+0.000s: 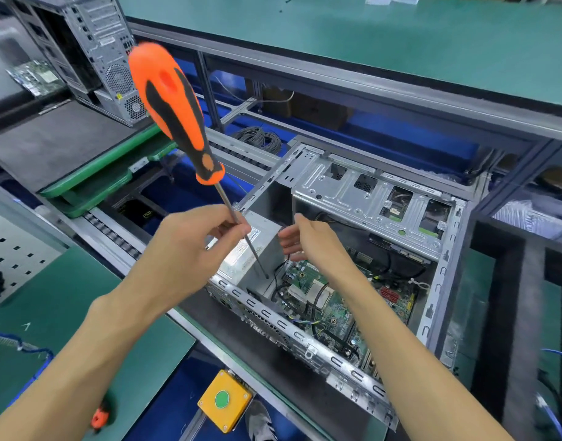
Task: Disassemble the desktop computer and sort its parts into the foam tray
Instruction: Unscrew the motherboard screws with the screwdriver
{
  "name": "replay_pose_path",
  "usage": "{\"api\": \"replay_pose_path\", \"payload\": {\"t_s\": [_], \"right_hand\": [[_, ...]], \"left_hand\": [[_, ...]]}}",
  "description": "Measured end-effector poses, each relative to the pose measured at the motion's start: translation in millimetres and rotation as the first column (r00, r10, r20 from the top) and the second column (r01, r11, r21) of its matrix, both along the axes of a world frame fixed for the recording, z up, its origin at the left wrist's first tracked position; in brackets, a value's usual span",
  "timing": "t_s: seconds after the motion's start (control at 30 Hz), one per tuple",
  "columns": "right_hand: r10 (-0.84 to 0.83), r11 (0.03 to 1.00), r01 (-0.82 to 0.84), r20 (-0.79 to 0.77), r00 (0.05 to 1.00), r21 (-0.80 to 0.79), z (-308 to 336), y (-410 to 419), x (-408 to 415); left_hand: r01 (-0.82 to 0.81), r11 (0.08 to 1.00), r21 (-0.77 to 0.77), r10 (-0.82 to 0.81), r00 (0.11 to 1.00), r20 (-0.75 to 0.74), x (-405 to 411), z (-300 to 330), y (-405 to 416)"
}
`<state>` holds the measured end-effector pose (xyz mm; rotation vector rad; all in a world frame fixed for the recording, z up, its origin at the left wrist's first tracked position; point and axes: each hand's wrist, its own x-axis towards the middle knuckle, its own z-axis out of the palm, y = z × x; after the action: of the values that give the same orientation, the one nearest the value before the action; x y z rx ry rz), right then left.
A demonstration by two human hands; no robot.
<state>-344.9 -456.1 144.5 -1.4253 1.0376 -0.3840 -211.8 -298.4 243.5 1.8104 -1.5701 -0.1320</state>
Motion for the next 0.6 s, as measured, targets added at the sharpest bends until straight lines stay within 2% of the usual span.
{"api": "replay_pose_path", "payload": {"t_s": [0.13, 0.23, 0.33, 0.53, 0.6], "right_hand": [[0.071, 0.995, -0.063, -0.097, 0.993, 0.083, 0, 4, -3], [0.218, 0.963, -0.199, -0.094, 0.971, 0.180, 7, 9, -10], [0.259, 0.963, -0.252, -0.066, 0.964, 0.097, 13, 11, -25], [-0.052, 0.985, 0.030, -0.127, 0.991, -0.167, 30, -6, -76], [-0.173, 0.971, 0.150, -0.112, 0.978, -0.188, 35, -10, -103]], "left_hand": [[0.013, 0.995, -0.102, -0.021, 0.997, -0.076, -6, 19, -11], [0.007, 0.987, -0.159, -0.025, 0.993, -0.116, -14, 28, -22], [0.029, 0.985, -0.173, -0.052, 0.990, -0.129, -24, 31, -33], [0.050, 0.967, -0.249, -0.114, 0.961, -0.251, -53, 38, -64], [0.073, 0.950, -0.302, -0.170, 0.936, -0.308, -64, 44, -77]]}}
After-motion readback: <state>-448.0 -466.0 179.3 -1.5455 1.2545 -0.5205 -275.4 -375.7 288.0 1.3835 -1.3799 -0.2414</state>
